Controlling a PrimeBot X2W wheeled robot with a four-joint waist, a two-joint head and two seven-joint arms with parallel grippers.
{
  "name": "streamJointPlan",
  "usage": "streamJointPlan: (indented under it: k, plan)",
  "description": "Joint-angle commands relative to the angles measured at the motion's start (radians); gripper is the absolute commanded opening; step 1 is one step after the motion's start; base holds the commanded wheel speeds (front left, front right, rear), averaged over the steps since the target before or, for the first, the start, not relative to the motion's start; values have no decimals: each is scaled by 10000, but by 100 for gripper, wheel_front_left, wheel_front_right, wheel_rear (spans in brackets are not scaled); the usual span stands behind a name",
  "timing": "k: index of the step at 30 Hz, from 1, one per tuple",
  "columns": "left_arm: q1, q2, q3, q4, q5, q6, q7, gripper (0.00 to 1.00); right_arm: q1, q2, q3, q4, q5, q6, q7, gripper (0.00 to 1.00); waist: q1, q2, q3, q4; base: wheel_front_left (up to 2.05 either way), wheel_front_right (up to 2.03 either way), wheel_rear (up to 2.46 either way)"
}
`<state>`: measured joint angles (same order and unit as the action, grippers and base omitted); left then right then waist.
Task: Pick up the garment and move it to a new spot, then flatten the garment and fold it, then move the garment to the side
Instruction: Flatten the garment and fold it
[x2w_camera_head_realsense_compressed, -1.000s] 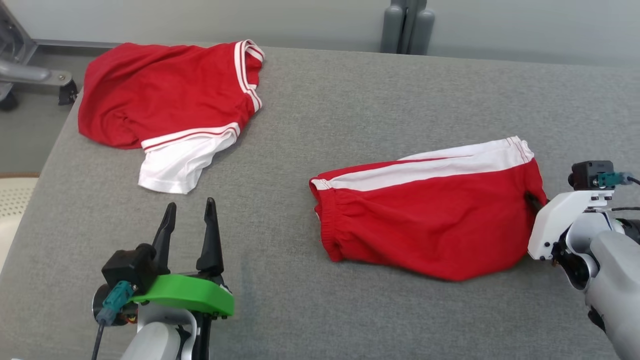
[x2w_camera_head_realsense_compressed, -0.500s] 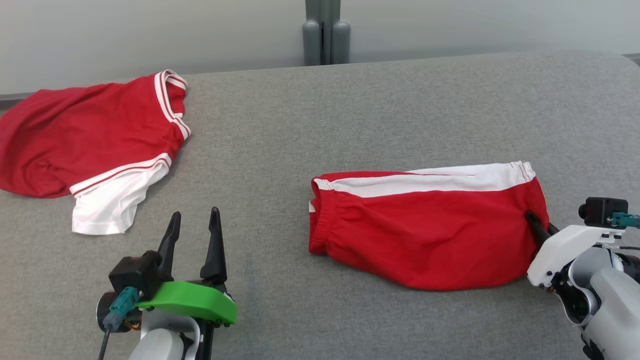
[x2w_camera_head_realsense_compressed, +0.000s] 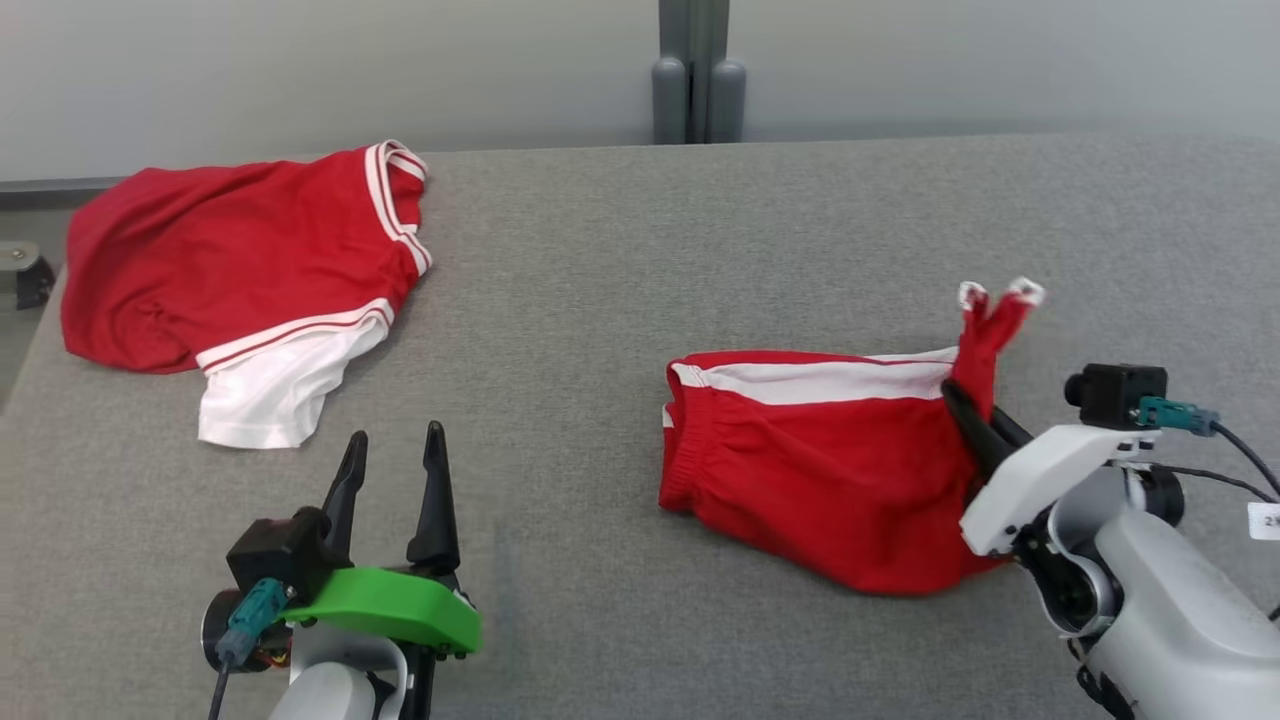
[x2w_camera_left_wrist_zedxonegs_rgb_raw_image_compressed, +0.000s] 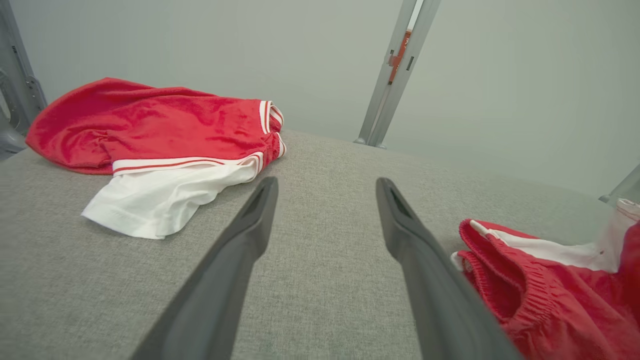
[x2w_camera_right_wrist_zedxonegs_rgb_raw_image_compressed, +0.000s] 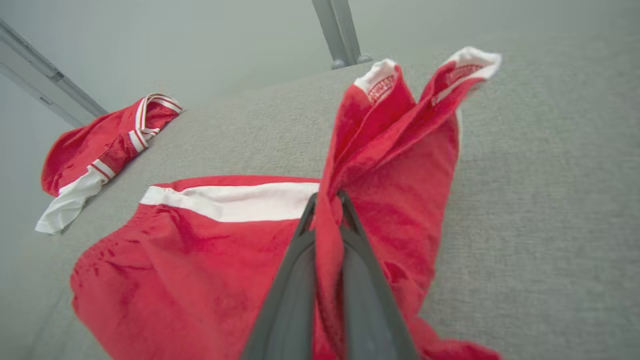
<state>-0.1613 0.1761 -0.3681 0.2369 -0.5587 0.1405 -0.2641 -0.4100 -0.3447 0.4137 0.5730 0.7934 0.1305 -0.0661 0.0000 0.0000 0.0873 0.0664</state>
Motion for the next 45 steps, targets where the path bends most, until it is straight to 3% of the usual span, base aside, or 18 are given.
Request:
streamJointPlan:
  k: [1,5,11,20,21,22,23,31,36,41,42,43,44,45]
  plan:
    - [222,-22,26,31,46,-29,-3,100,223,168,60,-367,-76,4,187,0,0,0,-257,501,0,0,0]
    - [254,-89,87,26,78,-64,-3,100,307,575,179,-1125,-312,4,766,0,0,0,-315,972,0,0,0]
    - [236,-188,192,22,144,-120,-3,100,400,1240,400,-1249,-830,4,1406,0,0,0,-253,1561,0,0,0]
    - [304,-304,415,29,273,-184,-3,100,425,1635,591,-943,-1352,4,1827,0,0,0,-152,1678,0,0,0]
    - [323,-334,438,38,281,-203,-3,100,426,1663,641,-1001,-1384,4,1840,21,0,0,-151,1620,0,0,0]
    - [327,-365,440,54,300,-228,-3,100,431,1658,686,-1080,-1442,4,1807,65,0,0,-152,1566,0,0,0]
    - [324,-386,446,57,310,-242,-3,100,427,1631,737,-1147,-1554,4,1759,100,0,0,-149,1508,0,0,0]
    - [324,-679,92,315,437,-491,-3,100,903,1514,765,-2536,-1651,4,1353,100,0,0,-172,993,0,0,0]
    - [246,-904,-274,540,466,-625,-3,100,1319,1281,-314,-3349,-2043,2,939,100,0,0,-162,800,0,0,0]
    - [107,-1003,-349,630,524,-658,-3,100,1556,1132,-1210,-3367,-3054,4,776,100,0,0,-110,803,0,0,0]
    - [80,-1007,-315,636,543,-657,-3,100,1631,1145,-1295,-3312,-3253,4,755,90,0,0,-95,833,0,0,0]
    - [61,-1010,-284,635,542,-657,-3,100,1669,1156,-1325,-3266,-3412,4,734,59,0,0,-76,860,0,0,0]
    - [41,-1013,-252,636,541,-652,-3,100,1705,1207,-1327,-3177,-3536,4,724,38,0,0,-58,898,0,0,0]
    - [30,-1015,-227,631,562,-646,-3,100,1727,1248,-1297,-3112,-3605,4,708,31,0,0,-43,936,0,0,0]
